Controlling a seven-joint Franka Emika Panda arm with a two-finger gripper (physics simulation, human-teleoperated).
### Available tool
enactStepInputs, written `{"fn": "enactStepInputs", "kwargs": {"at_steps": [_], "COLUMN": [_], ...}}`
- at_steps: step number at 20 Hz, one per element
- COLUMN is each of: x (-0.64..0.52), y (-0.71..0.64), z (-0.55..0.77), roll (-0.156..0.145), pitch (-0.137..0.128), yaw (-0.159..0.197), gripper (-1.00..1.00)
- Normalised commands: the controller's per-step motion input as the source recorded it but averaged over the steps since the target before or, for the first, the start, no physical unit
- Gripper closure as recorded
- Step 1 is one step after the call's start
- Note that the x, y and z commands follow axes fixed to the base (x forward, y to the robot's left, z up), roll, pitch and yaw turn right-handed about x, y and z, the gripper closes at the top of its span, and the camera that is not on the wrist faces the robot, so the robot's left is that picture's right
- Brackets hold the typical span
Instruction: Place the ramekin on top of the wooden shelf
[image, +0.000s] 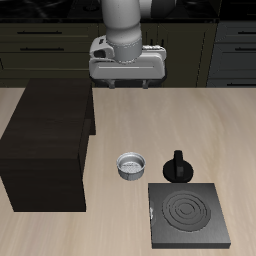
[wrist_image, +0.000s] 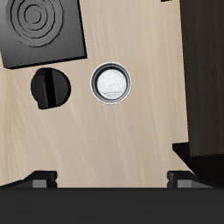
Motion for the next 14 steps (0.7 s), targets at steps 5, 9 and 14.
{"fn": "enactStepInputs", "kwargs": {"at_steps": [5, 9, 14], "x": [0.3, 0.16, 0.29], "y": [0.15, 0.14, 0.07], "z": [0.01, 0.05, 0.07], "roll": [0.035, 0.022, -0.005], "pitch": [-0.018, -0.006, -0.011], "yaw": [0.035, 0.04, 0.052], "gripper": [-1.0, -1.0, -1.0]}}
